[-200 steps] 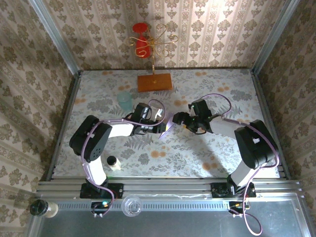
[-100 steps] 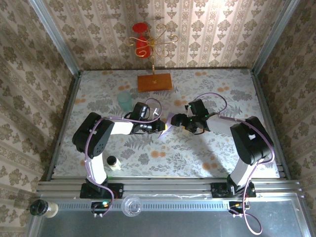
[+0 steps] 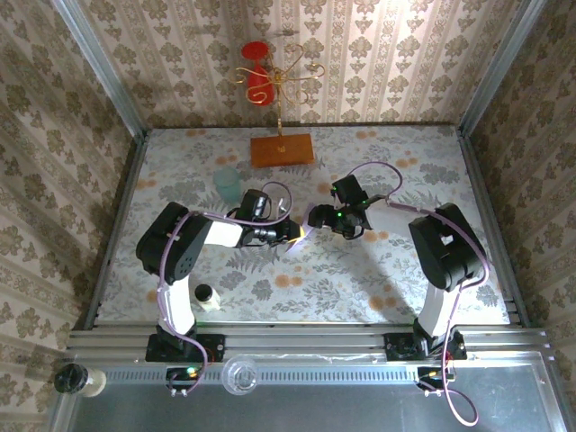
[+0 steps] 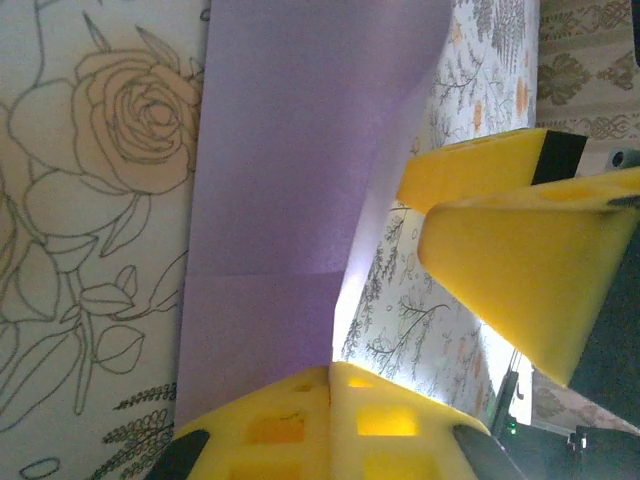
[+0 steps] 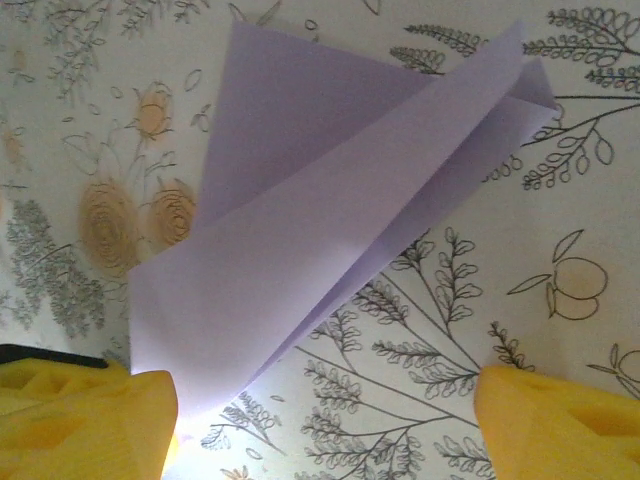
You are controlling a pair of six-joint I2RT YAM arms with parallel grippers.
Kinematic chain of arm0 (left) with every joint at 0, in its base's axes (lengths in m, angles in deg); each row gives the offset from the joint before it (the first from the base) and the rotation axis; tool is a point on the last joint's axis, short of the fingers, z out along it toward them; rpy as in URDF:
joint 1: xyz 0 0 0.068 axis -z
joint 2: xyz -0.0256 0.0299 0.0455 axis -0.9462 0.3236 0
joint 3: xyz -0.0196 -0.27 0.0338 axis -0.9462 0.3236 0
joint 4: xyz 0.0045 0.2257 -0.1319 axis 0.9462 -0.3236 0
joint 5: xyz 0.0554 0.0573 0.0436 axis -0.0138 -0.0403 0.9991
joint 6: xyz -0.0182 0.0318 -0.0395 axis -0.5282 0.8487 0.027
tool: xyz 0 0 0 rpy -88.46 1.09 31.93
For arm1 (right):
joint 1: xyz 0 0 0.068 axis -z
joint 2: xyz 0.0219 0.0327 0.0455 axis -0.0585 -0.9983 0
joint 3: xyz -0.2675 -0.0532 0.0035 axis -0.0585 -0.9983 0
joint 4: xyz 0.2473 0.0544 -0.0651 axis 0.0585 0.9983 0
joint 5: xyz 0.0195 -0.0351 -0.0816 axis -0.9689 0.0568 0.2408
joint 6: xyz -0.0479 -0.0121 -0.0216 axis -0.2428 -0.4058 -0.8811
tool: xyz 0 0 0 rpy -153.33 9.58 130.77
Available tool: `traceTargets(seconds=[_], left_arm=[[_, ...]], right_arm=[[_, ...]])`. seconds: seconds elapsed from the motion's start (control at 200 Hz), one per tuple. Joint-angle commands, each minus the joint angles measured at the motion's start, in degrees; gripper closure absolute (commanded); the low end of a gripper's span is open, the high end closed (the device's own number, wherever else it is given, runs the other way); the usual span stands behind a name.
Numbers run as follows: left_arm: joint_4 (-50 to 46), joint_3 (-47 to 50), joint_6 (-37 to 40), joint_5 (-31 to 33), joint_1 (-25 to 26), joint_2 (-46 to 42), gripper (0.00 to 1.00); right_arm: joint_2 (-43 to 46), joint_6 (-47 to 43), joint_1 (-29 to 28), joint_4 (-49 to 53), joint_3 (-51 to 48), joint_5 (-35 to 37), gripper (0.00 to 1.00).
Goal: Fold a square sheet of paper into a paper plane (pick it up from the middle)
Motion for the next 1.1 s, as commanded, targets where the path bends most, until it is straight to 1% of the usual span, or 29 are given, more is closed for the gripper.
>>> traceTargets(seconds=[0.0, 0.195, 0.54, 0.65, 0.755, 0.92, 1.095], left_arm=[[2.5, 1.0, -1.7, -1.1, -0.7, 0.8, 1.0], [3.6, 1.5, -2.3, -1.2, -0.9, 1.0, 1.0], [4.2, 2.4, -2.4, -1.2, -0.9, 1.0, 1.0], [4.3, 2.6, -2.3, -1.1, -0.9, 0.7, 0.95], [3.7, 3.0, -1.6, -0.7, -0.9, -0.3, 0.87], [0.8, 3.2, 0.3, 0.1, -0.9, -3.2, 0.77], [-3.4, 3.1, 3.0, 1.8, -0.9, -5.5, 0.69]], right_arm=[[-1.6, -1.2, -0.4, 2.1, 1.9, 1.7, 0.19], [-3.3, -2.3, -0.7, 3.6, 4.0, 2.4, 0.18], [-9.5, -1.3, -2.5, 13.7, 10.6, 9.7, 0.18], [-11.9, -0.8, -3.2, 17.1, 13.6, 11.9, 0.18], [-13.1, -0.8, -3.6, 18.6, 15.0, 12.6, 0.18], [-13.8, -0.9, -3.7, 19.2, 15.6, 12.4, 0.18], [-13.8, -1.0, -3.7, 19.0, 15.7, 11.5, 0.18]])
